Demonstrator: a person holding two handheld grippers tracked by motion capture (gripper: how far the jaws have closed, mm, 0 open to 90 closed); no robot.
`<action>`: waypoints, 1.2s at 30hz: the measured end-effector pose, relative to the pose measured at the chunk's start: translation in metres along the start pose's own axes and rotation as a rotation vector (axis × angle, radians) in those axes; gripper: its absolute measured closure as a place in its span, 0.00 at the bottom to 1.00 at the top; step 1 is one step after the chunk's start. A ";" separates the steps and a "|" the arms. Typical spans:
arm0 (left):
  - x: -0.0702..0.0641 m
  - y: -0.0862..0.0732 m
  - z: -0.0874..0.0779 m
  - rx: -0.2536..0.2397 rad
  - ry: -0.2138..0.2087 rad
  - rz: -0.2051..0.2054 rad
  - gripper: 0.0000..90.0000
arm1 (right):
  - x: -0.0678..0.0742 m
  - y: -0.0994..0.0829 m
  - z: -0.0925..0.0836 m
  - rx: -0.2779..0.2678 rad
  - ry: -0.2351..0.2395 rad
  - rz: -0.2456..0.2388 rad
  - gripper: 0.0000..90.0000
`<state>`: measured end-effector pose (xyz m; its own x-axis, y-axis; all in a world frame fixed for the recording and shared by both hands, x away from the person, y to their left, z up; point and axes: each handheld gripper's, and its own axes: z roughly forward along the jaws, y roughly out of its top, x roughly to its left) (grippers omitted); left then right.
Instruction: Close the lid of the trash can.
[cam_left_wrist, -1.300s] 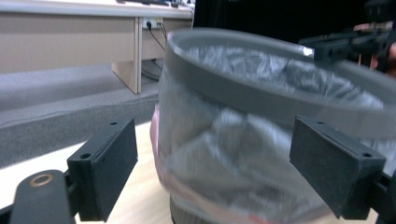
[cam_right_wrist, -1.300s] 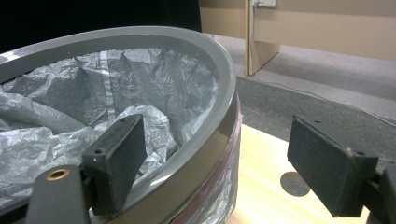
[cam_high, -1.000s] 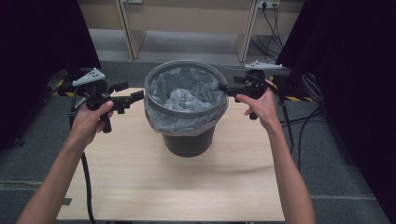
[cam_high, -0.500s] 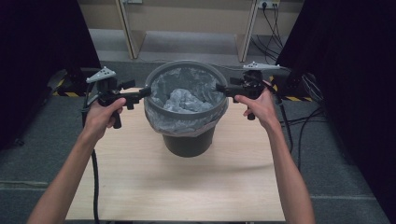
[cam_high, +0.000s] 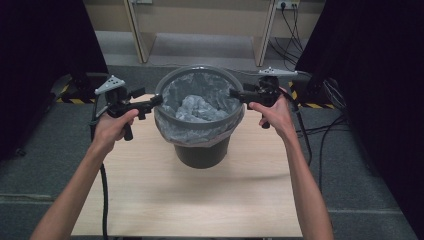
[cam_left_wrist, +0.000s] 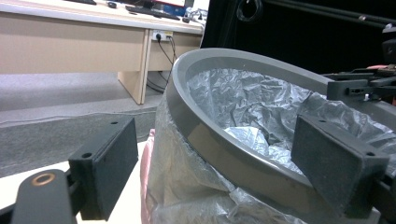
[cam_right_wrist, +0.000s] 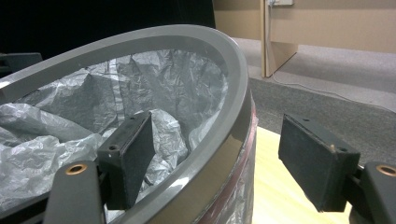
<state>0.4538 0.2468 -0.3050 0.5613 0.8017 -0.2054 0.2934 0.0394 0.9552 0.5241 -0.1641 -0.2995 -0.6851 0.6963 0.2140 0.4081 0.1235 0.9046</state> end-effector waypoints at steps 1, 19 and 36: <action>-0.002 0.001 -0.001 0.001 0.009 0.017 0.16 | 0.000 0.000 0.000 0.000 0.000 -0.001 0.30; -0.016 0.010 -0.030 -0.006 -0.078 0.018 0.16 | -0.013 0.001 -0.046 -0.093 -0.054 -0.011 0.19; -0.029 -0.010 -0.036 0.037 -0.073 0.055 0.16 | 0.005 -0.008 -0.033 -0.079 0.019 -0.042 0.20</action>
<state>0.4070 0.2444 -0.3013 0.6318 0.7564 -0.1693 0.2884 -0.0267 0.9571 0.4975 -0.1848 -0.2933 -0.7119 0.6783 0.1818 0.3308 0.0956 0.9388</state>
